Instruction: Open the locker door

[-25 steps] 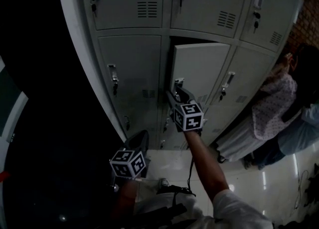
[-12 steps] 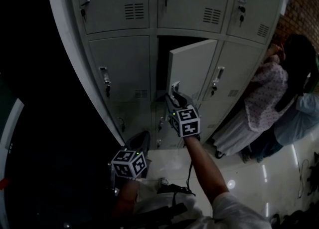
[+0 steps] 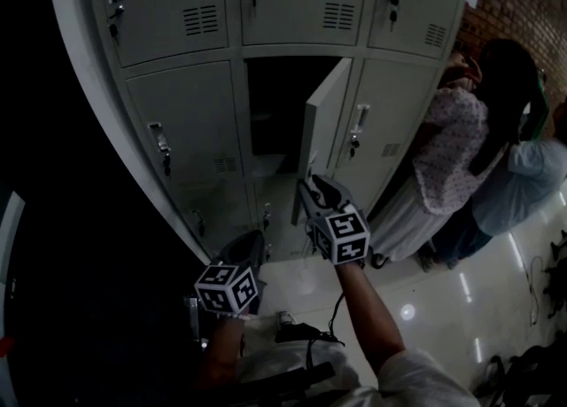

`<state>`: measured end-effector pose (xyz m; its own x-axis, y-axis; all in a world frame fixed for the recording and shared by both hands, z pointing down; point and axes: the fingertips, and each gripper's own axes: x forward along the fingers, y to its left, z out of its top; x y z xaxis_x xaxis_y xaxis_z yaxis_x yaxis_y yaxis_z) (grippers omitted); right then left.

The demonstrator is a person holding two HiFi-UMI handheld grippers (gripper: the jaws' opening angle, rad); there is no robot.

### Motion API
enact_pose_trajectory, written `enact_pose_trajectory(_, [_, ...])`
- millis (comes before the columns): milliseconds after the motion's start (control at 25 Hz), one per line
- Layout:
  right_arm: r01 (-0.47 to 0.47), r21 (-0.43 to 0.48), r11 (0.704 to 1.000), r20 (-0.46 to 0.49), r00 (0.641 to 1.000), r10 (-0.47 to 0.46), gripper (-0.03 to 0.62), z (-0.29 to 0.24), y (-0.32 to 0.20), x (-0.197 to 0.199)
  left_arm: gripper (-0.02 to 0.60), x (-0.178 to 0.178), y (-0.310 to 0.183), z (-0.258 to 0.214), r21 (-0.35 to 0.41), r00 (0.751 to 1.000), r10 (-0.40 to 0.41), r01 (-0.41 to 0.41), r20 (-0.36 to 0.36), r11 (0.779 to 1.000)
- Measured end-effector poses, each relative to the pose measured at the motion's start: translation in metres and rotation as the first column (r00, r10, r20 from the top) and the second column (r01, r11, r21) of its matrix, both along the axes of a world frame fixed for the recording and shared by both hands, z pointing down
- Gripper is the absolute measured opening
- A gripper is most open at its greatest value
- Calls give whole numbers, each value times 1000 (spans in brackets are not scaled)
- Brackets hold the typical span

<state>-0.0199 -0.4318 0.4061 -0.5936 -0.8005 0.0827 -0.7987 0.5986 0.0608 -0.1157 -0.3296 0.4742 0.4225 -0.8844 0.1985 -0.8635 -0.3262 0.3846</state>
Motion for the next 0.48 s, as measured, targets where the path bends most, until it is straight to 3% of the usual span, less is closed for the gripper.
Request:
enact_pose_trajectory(240, [-78, 28, 997, 1, 997, 78, 144, 0, 19, 53, -6, 31, 2, 4, -6, 998, 68, -68, -1, 998])
enact_pose_trajectory(480, [-160, 22, 987, 61, 985, 158, 64, 1, 26, 106, -6, 55, 2, 7, -10, 994, 114, -114, 0, 993])
